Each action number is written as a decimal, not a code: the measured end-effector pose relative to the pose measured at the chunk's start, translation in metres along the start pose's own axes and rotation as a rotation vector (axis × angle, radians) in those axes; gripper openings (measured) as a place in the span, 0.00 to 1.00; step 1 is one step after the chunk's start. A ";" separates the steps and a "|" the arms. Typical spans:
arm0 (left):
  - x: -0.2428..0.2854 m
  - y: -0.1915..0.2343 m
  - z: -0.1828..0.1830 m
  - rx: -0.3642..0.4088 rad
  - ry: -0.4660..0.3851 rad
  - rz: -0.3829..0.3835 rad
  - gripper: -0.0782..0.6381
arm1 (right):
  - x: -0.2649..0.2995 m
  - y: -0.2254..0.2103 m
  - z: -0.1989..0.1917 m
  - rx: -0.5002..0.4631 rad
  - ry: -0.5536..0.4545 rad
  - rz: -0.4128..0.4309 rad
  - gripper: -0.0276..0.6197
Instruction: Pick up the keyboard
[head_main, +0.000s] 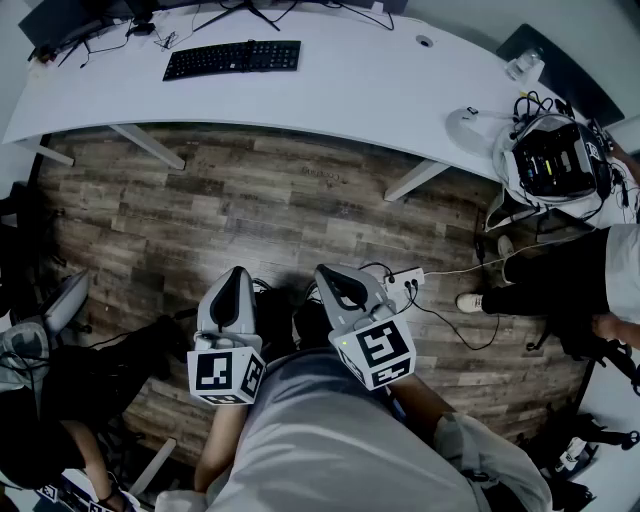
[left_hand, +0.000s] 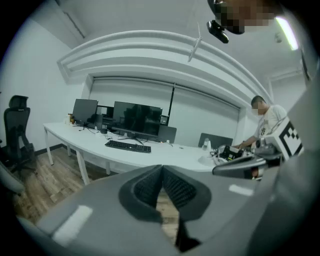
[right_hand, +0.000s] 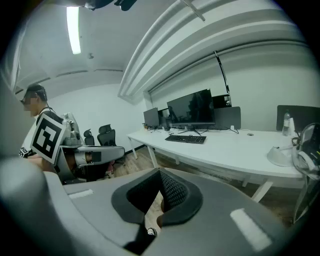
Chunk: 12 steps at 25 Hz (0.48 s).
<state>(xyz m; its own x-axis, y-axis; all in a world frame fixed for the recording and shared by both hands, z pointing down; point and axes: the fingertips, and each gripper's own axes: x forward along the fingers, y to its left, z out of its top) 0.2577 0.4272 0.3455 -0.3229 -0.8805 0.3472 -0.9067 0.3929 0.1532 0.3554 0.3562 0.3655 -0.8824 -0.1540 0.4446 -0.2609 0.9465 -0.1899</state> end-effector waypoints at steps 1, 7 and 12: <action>0.003 0.001 0.000 -0.002 0.000 0.002 0.11 | 0.001 -0.004 0.001 0.002 -0.002 -0.003 0.04; 0.023 0.002 0.003 -0.008 0.008 -0.010 0.11 | 0.010 -0.023 0.002 0.031 -0.002 -0.022 0.04; 0.040 0.011 0.008 -0.020 0.014 -0.016 0.11 | 0.021 -0.033 0.011 0.110 -0.008 -0.005 0.04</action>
<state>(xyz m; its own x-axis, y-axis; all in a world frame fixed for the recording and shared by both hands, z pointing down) 0.2325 0.3941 0.3535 -0.3041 -0.8832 0.3570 -0.9061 0.3839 0.1778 0.3413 0.3181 0.3713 -0.8841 -0.1617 0.4385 -0.3065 0.9089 -0.2828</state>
